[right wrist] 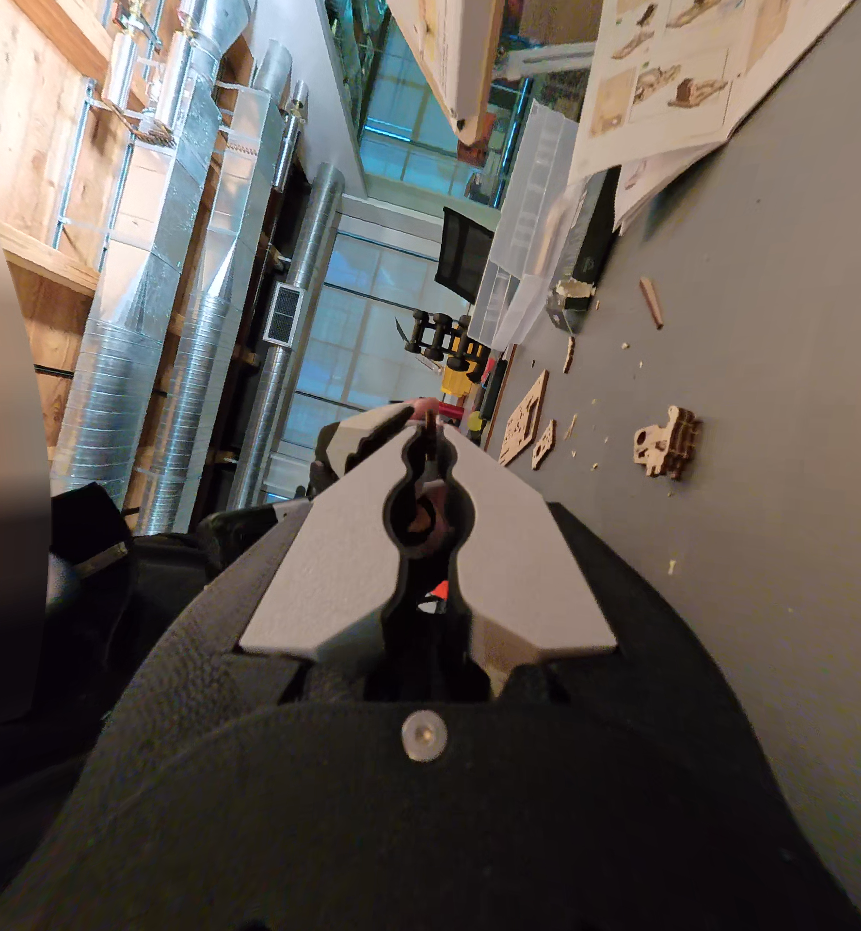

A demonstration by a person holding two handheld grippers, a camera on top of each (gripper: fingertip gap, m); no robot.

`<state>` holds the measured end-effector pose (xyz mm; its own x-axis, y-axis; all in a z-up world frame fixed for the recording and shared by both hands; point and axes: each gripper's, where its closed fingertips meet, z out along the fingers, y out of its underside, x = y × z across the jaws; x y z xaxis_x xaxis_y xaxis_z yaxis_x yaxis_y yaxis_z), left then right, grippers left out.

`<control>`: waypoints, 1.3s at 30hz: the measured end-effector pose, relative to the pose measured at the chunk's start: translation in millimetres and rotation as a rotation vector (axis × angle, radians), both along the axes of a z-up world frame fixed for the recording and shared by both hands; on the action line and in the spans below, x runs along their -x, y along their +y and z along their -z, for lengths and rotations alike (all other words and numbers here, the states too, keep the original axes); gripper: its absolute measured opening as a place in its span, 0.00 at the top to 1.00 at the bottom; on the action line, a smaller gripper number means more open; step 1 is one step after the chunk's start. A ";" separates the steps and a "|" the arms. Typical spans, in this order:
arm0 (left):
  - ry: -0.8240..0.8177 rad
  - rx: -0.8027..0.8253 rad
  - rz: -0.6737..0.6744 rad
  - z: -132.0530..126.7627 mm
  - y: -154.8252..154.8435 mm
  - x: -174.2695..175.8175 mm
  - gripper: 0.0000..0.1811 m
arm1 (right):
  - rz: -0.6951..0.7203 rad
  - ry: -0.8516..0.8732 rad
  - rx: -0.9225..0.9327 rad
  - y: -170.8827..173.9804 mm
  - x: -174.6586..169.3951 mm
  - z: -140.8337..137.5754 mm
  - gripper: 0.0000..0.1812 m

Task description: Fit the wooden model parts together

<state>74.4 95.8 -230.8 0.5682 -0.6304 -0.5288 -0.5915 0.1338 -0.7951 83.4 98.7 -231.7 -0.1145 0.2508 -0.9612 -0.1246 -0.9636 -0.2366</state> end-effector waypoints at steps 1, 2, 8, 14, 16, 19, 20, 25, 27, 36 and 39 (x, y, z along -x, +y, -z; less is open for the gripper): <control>-0.076 0.058 -0.012 -0.8 2.4 0.0 0.88 | 0.013 0.006 -0.010 2.5 -1.2 -1.5 1.00; -0.134 0.096 -0.016 -2.4 4.1 -1.0 0.88 | 0.023 0.011 -0.018 4.3 -2.0 -2.6 1.00; -0.265 0.189 -0.020 -3.3 11.5 -12.1 0.93 | 0.036 0.029 -0.030 6.6 -3.6 -3.8 1.00; -0.307 0.210 -0.001 -3.0 10.8 -20.1 0.95 | 0.046 0.048 -0.019 8.0 -5.1 -4.4 1.00; -0.334 0.236 0.002 -2.7 10.9 -20.6 0.88 | 0.052 0.063 -0.019 8.8 -5.9 -7.0 1.00; -0.378 0.271 0.019 -1.4 8.8 -22.4 0.85 | 0.062 0.074 -0.031 10.6 -7.4 -10.7 1.00; -0.381 0.268 0.010 -1.3 9.6 -21.4 0.86 | 0.060 0.075 -0.028 10.5 -7.4 -10.7 1.00; -0.346 0.225 -0.006 -6.3 12.3 -24.3 0.90 | 0.071 0.106 0.025 13.8 -9.3 -7.0 1.00; -0.336 0.212 -0.019 -7.0 13.6 -23.9 0.91 | 0.079 0.121 0.045 15.6 -10.9 -6.3 1.00; -0.211 0.172 -0.029 0.0 10.5 -23.7 0.98 | 0.060 0.136 0.078 13.2 -9.1 -5.3 1.00; -0.215 0.216 -0.038 4.1 3.8 -19.0 0.98 | 0.029 0.107 0.072 7.0 -5.8 -1.5 1.00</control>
<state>93.3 99.6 -234.9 0.6778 -0.6914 -0.2502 -0.4084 -0.0710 -0.9100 89.2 105.8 -230.2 -0.2111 0.1863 -0.9595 -0.1738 -0.9732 -0.1507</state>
